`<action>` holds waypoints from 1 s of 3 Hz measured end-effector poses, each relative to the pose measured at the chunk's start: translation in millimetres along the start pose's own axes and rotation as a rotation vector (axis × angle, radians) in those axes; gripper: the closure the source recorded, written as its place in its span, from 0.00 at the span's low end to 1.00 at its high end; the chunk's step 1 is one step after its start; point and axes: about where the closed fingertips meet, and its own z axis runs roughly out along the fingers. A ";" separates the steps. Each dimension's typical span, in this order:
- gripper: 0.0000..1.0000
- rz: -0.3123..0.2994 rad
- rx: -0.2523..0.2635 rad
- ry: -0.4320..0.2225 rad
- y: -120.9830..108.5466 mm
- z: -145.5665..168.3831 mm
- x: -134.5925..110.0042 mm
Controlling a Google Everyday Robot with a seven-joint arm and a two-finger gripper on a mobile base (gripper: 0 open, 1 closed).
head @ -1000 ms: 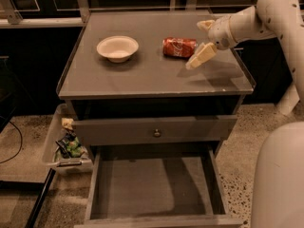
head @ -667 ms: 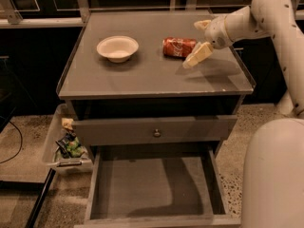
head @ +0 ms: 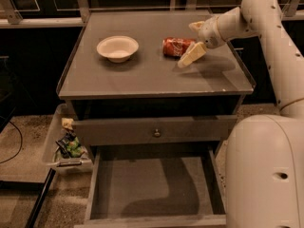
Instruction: Place coke can into middle drawer
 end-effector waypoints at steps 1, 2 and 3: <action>0.00 0.015 -0.015 0.007 -1.6 11.5 3.8; 0.14 0.017 -0.016 0.007 -2.3 12.9 4.2; 0.37 0.017 -0.016 0.007 -2.3 13.0 4.2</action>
Offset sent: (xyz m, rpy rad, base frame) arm 0.0057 0.0045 -0.0082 0.0008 0.0203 0.0008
